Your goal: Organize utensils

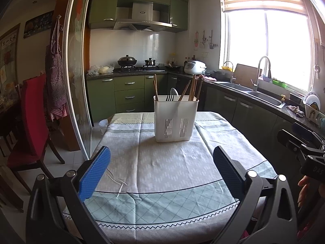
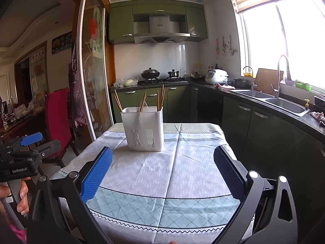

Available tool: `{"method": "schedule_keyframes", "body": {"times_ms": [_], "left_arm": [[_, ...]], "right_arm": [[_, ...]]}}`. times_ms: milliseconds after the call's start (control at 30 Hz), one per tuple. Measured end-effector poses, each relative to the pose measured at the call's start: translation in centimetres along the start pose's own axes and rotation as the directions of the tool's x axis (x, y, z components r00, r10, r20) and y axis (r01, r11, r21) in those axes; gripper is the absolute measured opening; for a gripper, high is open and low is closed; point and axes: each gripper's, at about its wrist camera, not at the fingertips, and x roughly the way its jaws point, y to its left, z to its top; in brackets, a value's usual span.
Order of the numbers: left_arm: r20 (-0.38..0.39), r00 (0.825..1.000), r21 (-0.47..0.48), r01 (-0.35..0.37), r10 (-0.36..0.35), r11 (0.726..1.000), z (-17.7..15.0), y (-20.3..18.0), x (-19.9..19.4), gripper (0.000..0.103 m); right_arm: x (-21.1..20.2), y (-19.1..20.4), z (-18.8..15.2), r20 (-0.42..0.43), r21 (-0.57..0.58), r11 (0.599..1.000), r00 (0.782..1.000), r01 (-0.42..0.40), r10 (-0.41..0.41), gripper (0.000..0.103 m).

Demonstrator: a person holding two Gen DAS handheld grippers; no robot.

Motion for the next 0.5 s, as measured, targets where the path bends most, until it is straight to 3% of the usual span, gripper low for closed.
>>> {"method": "schedule_keyframes", "body": {"times_ms": [500], "left_arm": [[0.003,1.000,0.007,-0.006,0.006,1.000,0.34,-0.25,-0.16,0.096]], "right_arm": [[0.09,-0.11,-0.05,-0.009,0.011,1.000,1.000,-0.013,0.013,0.098]]}}
